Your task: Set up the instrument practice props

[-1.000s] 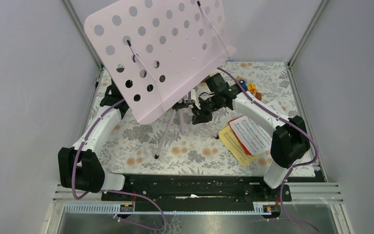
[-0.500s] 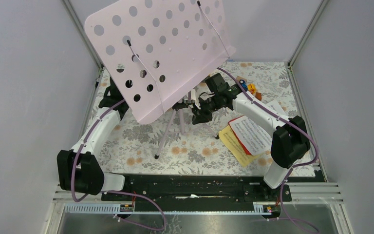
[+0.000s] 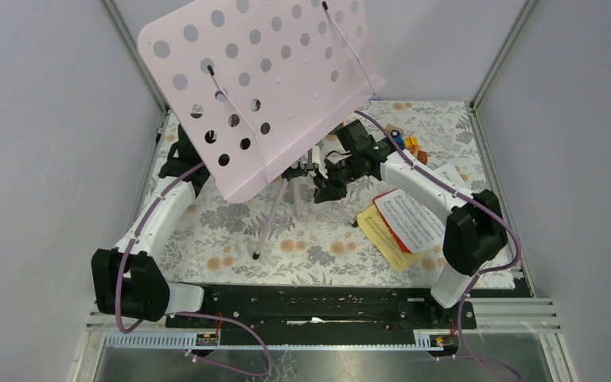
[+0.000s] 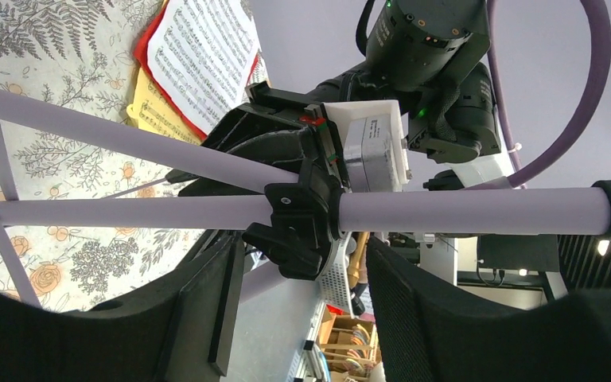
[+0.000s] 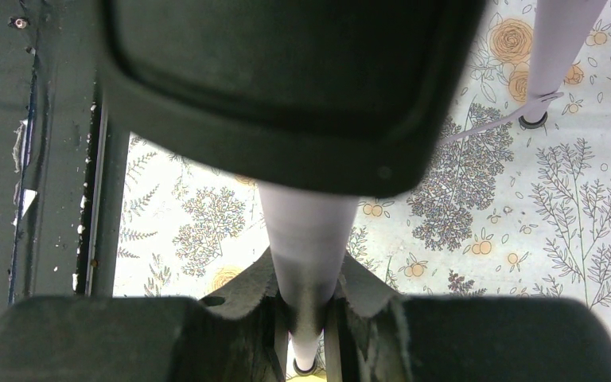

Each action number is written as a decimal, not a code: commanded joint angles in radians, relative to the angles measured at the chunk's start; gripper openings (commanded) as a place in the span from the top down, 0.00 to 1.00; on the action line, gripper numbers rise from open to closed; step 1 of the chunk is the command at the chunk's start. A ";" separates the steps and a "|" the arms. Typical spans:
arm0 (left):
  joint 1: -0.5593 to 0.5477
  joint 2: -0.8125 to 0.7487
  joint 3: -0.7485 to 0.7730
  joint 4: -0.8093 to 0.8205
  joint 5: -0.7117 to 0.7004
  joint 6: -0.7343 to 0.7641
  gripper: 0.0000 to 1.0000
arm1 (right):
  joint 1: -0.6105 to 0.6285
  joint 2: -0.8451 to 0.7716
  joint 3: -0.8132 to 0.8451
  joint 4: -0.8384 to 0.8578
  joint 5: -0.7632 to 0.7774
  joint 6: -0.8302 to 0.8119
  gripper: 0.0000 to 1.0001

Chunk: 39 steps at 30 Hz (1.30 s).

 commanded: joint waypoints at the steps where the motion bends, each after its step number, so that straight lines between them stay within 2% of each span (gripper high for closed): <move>1: 0.008 0.001 -0.002 0.024 0.049 -0.044 0.39 | -0.007 0.024 -0.059 -0.042 0.186 -0.096 1.00; 19: 0.002 0.014 0.024 -0.055 0.058 -0.022 0.34 | -0.005 0.050 -0.041 -0.041 0.185 -0.087 1.00; 39: -0.008 0.048 0.048 -0.060 0.064 -0.035 0.62 | -0.004 0.058 -0.036 -0.042 0.186 -0.085 1.00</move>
